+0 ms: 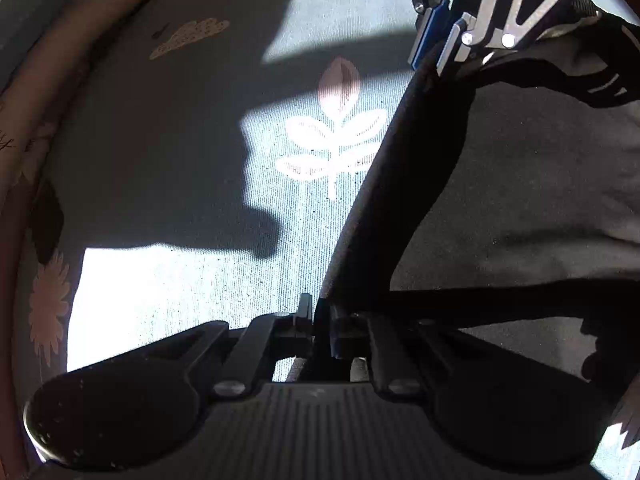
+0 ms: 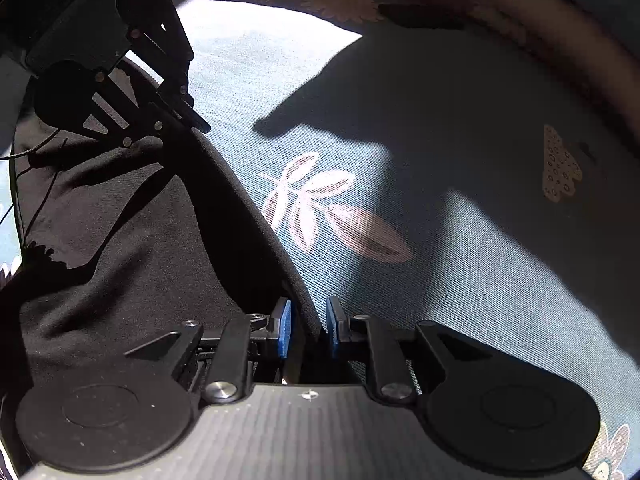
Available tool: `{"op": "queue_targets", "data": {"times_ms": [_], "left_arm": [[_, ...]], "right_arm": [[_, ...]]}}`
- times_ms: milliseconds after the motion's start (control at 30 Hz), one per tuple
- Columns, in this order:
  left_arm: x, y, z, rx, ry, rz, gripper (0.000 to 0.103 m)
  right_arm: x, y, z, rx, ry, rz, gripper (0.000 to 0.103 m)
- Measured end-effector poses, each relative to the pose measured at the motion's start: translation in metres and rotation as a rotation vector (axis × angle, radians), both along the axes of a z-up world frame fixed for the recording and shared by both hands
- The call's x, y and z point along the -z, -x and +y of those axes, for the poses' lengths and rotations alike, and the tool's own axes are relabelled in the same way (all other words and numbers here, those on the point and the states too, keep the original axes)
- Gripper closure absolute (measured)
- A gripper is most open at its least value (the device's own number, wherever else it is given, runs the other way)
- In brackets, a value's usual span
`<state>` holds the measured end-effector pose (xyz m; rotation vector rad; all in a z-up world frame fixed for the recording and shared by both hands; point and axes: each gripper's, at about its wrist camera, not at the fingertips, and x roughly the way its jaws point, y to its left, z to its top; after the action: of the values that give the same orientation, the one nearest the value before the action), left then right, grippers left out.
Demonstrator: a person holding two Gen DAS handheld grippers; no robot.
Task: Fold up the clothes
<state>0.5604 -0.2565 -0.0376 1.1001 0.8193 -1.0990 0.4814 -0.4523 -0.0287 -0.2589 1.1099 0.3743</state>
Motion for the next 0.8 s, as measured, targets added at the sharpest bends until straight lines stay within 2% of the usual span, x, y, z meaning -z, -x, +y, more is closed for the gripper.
{"op": "queue_targets", "data": {"times_ms": [133, 300, 400, 500, 533, 567, 600, 700, 800], "left_arm": [[-0.016, 0.001, 0.019, -0.054, 0.016, 0.008, 0.087], [-0.033, 0.015, 0.035, -0.107, 0.028, 0.001, 0.085], [-0.039, 0.028, 0.045, -0.21, 0.062, 0.102, 0.083], [-0.035, 0.048, 0.05, -0.269, 0.083, 0.21, 0.082], [-0.032, 0.055, 0.05, -0.276, 0.08, 0.235, 0.081], [-0.028, 0.061, 0.051, -0.28, 0.073, 0.254, 0.081], [-0.023, 0.065, 0.05, -0.285, 0.065, 0.269, 0.081], [-0.014, 0.077, 0.047, -0.266, 0.036, 0.271, 0.081], [-0.006, 0.084, 0.042, -0.224, 0.019, 0.243, 0.081]], "right_arm": [[-0.023, 0.03, -0.041, 0.105, -0.025, -0.002, 0.062], [-0.023, 0.066, -0.094, 0.231, -0.019, 0.061, 0.06], [-0.012, 0.081, -0.117, 0.283, -0.052, 0.102, 0.059], [0.005, 0.081, -0.124, 0.3, -0.103, 0.134, 0.06], [0.009, 0.08, -0.126, 0.305, -0.118, 0.144, 0.062], [0.012, 0.08, -0.127, 0.311, -0.122, 0.15, 0.07], [0.015, 0.077, -0.126, 0.323, -0.123, 0.155, 0.092], [0.006, 0.081, -0.128, 0.345, -0.086, 0.095, 0.095], [0.005, 0.082, -0.14, 0.433, -0.07, 0.051, 0.096]]}}
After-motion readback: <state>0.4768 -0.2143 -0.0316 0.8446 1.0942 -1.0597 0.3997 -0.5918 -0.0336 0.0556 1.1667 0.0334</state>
